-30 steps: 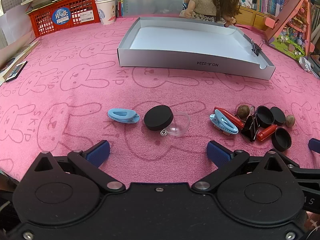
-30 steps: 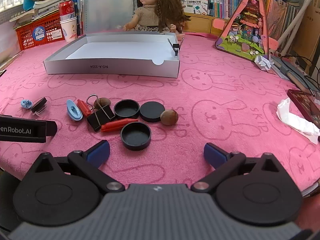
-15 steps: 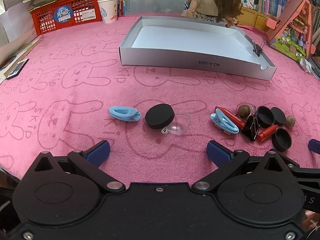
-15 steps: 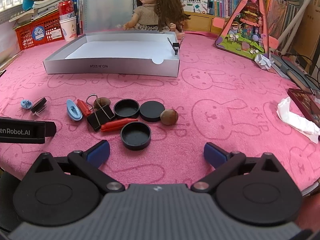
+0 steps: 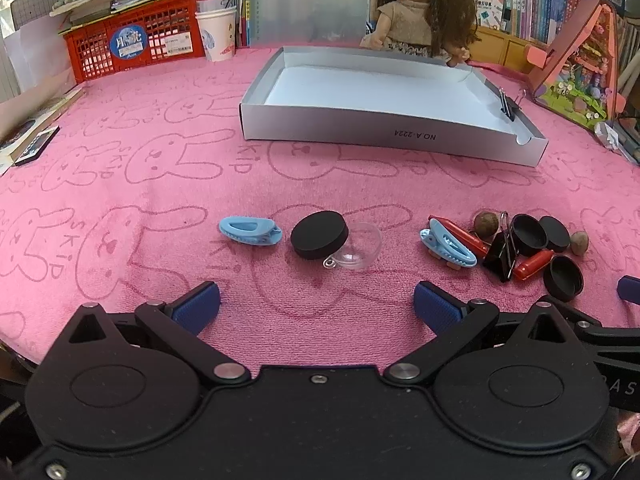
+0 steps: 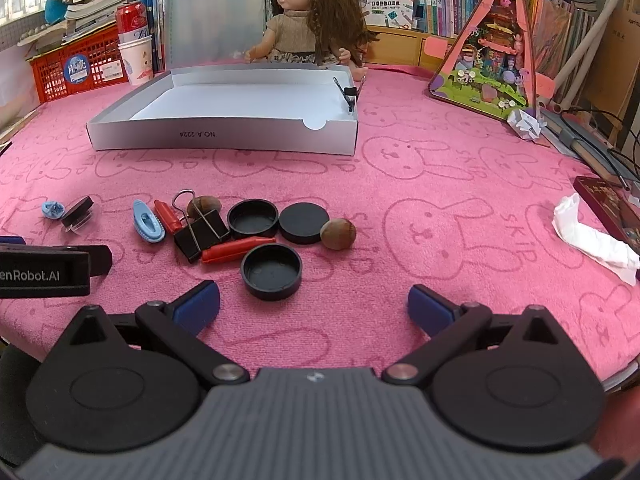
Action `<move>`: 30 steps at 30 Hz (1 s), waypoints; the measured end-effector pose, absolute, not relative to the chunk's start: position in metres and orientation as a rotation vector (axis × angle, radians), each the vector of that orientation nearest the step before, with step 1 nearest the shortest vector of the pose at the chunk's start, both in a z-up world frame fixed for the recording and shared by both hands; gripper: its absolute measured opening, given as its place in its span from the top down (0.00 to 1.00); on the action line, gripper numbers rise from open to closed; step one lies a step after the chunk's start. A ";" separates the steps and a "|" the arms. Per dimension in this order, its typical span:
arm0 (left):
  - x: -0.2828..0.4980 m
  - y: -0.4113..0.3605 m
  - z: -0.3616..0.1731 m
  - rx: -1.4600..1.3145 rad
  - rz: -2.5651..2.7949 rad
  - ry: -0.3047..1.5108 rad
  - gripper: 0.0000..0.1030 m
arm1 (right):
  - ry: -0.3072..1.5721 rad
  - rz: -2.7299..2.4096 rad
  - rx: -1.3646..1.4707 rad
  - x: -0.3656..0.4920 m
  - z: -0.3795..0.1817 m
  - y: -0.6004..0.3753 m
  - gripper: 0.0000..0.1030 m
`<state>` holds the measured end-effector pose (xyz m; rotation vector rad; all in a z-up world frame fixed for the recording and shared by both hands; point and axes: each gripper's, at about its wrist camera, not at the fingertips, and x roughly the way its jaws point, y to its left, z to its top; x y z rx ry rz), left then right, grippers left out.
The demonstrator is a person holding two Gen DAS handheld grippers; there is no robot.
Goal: Organize rigid objects
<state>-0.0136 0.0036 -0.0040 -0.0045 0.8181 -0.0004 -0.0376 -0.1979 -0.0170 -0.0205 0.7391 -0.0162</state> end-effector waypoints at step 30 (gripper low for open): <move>-0.020 0.047 0.013 -0.043 0.014 0.579 0.22 | 0.655 0.065 -0.013 -0.051 -0.013 -0.186 0.23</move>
